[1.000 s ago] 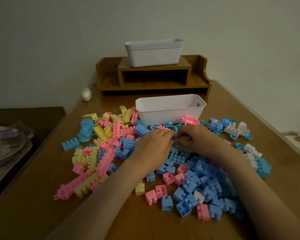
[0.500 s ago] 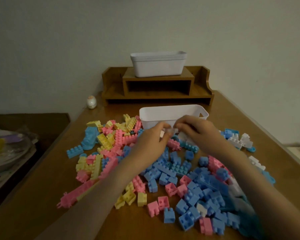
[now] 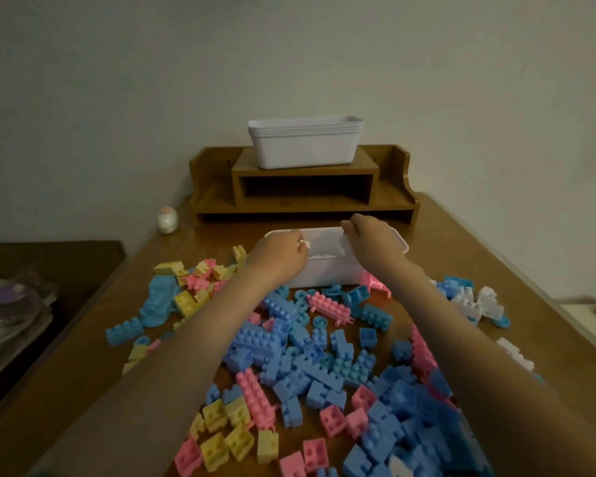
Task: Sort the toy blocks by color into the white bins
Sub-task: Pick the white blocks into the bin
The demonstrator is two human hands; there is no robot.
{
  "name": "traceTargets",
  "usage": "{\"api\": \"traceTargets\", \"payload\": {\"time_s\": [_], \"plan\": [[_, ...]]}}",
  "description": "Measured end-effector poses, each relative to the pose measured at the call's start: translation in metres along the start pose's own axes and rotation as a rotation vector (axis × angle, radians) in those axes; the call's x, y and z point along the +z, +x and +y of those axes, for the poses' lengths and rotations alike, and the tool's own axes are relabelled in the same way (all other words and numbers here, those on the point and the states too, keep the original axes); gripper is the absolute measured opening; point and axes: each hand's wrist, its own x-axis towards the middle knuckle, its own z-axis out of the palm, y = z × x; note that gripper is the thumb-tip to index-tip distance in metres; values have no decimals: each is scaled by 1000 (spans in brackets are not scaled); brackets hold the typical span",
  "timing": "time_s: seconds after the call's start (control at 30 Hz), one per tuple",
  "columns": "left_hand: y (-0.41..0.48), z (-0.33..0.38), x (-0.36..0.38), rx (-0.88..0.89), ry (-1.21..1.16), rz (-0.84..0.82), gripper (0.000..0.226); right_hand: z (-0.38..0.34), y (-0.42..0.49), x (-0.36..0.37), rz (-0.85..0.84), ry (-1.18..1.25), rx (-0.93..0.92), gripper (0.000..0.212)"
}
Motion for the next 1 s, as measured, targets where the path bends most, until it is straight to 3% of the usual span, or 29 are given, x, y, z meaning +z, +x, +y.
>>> {"api": "traceTargets", "payload": {"time_s": [0.17,0.3,0.43,0.5,0.6,0.7,0.83,0.9,1.0], "plan": [[8,-3,-6,20,73,-103,29,-5,8,-3,-173,-215,32,29],[10,-5,-2,44,60,-133,49,2,9,3,-204,-354,-2,55],[9,2,-3,-2,15,1,40,4,4,-14,-125,-87,12,30],[5,12,-5,45,103,104,32,13,-4,-28,-139,-92,-15,27],[-9,36,-5,161,31,168,27,41,-18,-51,-104,-116,24,27],[-28,64,1,274,-4,123,27,79,-32,-71,-75,-105,226,35],[-43,88,9,270,-12,34,26,118,-60,-85,-133,2,442,49],[-50,96,13,286,-65,-52,27,127,-74,-81,-235,82,460,52],[-61,104,22,326,-66,-194,33,119,-92,-73,-254,112,402,51]]}}
